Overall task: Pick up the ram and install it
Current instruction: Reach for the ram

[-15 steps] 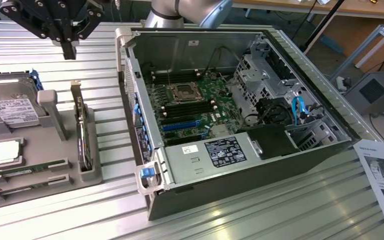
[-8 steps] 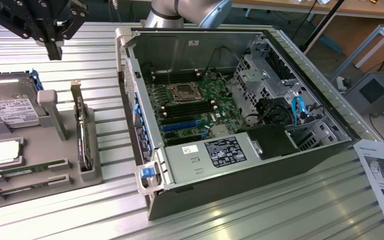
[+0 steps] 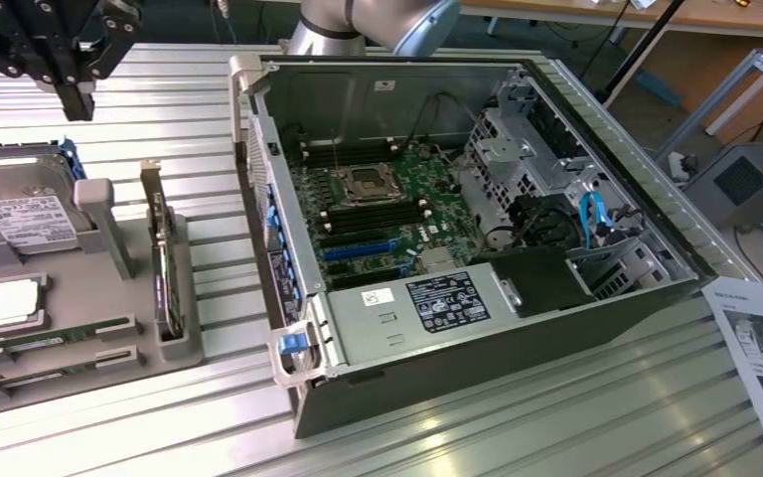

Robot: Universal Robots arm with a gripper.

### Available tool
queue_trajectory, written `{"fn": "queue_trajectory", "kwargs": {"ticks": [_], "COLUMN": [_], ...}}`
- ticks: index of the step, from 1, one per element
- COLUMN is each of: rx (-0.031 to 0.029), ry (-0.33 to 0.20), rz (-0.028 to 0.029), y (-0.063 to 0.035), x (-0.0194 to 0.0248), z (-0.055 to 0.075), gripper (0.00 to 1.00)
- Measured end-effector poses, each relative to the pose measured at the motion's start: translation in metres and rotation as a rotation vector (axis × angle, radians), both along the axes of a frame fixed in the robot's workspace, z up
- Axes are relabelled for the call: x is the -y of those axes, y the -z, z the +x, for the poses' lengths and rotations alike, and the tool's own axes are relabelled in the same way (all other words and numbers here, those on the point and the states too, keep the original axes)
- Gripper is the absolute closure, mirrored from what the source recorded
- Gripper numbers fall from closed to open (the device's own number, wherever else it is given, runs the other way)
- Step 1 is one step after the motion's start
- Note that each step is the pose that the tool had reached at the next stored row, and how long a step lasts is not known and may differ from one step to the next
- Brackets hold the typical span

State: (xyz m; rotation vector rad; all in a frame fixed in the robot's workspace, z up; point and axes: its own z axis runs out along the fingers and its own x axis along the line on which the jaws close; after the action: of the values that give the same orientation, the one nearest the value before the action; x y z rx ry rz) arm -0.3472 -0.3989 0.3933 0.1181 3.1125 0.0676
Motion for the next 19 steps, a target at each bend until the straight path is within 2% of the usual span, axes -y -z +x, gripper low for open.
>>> {"fn": "queue_trajectory", "kwargs": {"ticks": [10, 19], "rx": [0.0, 0.0001], "ry": [0.0, 0.0], "rz": [0.0, 0.0], "y": [0.0, 0.0001], "x": [0.0, 0.0], "z": [-0.03, -0.049], "gripper": [0.89, 0.89]}}
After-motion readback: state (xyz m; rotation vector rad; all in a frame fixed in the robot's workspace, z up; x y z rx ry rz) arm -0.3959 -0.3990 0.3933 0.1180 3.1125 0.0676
